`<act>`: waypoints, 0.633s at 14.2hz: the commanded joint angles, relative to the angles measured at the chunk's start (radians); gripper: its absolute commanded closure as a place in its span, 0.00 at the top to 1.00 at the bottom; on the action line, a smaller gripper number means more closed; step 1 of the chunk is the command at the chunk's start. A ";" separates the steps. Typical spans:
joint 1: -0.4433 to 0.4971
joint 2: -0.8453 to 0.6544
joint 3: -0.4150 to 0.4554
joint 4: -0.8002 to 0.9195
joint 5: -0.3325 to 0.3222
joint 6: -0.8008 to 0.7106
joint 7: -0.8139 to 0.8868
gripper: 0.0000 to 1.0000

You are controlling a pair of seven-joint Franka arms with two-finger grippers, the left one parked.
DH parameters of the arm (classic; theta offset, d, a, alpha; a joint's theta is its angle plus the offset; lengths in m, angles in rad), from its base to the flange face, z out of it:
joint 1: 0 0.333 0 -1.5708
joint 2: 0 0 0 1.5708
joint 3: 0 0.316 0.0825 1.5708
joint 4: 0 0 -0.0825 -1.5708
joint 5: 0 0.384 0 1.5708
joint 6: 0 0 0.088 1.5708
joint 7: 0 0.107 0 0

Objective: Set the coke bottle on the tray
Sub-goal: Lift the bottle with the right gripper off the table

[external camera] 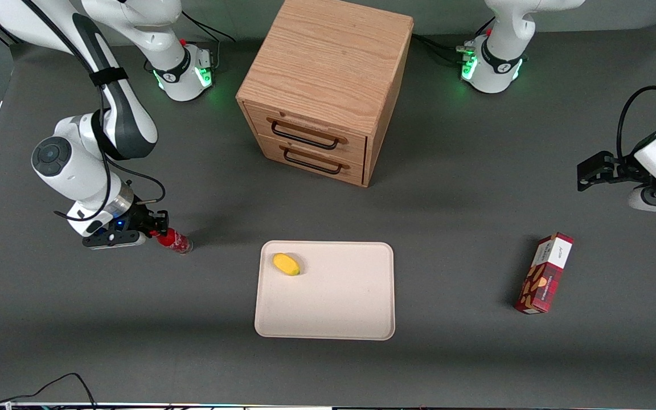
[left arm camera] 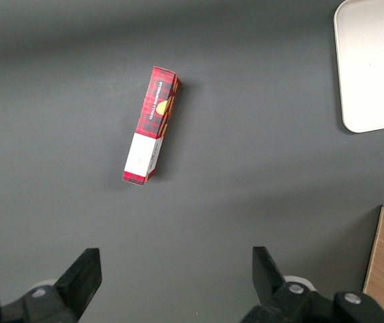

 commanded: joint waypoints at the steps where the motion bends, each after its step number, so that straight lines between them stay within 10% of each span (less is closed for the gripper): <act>1: 0.005 -0.017 -0.001 0.005 -0.017 -0.037 0.002 0.00; 4: 0.005 -0.039 -0.003 0.070 -0.019 -0.138 0.006 0.00; 9: 0.005 -0.020 -0.003 0.512 -0.011 -0.738 0.006 0.00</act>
